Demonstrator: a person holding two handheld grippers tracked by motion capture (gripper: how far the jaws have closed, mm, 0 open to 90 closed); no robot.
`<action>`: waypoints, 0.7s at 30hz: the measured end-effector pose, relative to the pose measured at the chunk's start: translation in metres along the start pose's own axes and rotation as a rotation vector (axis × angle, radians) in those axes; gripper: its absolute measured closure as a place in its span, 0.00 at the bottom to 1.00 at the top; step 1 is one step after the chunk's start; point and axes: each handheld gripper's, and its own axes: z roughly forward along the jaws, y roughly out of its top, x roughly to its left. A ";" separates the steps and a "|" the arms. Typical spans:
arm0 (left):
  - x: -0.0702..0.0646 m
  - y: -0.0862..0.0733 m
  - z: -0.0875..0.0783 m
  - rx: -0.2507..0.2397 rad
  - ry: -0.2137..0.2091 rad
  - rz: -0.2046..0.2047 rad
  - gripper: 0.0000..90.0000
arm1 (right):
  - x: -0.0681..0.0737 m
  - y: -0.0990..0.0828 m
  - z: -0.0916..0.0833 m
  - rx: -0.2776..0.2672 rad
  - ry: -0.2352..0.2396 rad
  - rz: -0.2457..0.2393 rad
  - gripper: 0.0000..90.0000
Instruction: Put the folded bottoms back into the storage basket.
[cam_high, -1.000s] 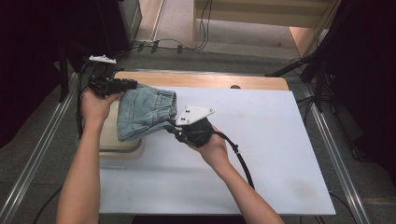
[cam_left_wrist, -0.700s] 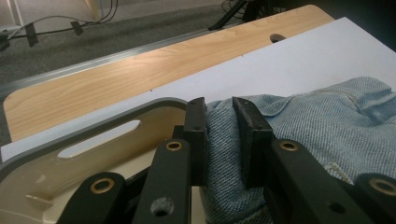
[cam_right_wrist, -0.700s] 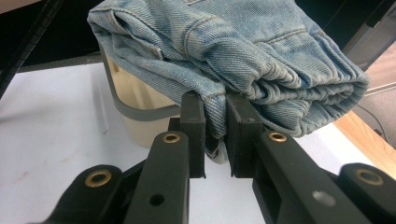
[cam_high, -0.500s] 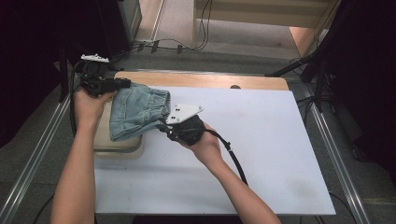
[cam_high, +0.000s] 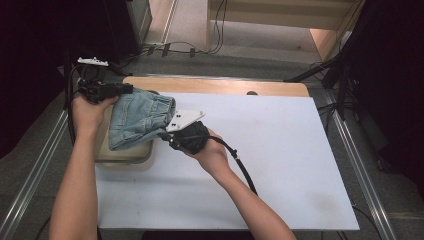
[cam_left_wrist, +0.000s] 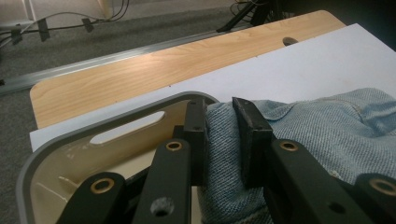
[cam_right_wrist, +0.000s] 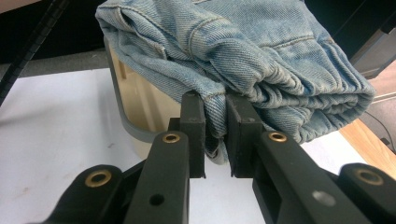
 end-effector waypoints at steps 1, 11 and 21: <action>0.001 0.000 -0.001 0.002 0.000 0.000 0.86 | 0.000 0.001 0.001 0.001 0.002 -0.003 0.86; 0.008 -0.002 -0.008 0.009 0.022 0.009 0.86 | 0.002 0.006 0.011 0.005 0.015 0.000 0.86; 0.015 0.002 -0.015 0.016 0.057 0.037 0.86 | 0.007 0.014 0.023 0.012 0.026 0.000 0.86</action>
